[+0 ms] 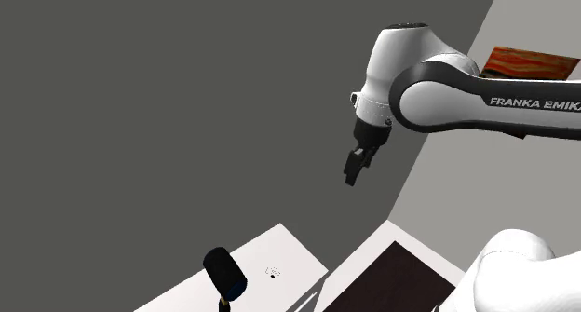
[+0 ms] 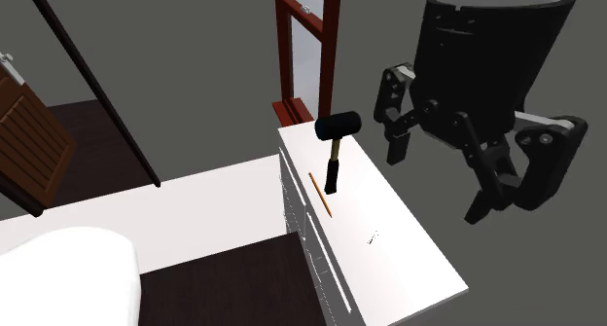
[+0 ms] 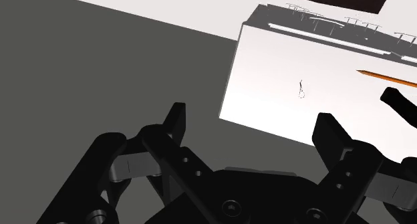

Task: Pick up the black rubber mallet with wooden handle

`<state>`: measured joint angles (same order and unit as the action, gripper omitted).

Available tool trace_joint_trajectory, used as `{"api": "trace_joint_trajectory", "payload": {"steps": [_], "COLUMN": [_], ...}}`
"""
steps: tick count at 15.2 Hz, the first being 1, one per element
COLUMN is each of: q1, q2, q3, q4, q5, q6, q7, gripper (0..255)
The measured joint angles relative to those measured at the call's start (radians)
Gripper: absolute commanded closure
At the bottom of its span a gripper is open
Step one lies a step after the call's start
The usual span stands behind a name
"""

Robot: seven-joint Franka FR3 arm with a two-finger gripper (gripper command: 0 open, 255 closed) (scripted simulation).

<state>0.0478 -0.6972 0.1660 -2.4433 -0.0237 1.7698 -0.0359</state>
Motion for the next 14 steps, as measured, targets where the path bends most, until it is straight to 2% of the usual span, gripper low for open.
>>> {"api": "trace_joint_trajectory", "payload": {"steps": [6,14], "q1": [0.039,0.056], "q2": [0.107,0.332], "q3": [0.121,0.281], "q4": [0.000,0.092], "q5": [0.058,0.061], "q6": [0.112,0.251], "q7": [0.142,0.339], "gripper": [0,0]}}
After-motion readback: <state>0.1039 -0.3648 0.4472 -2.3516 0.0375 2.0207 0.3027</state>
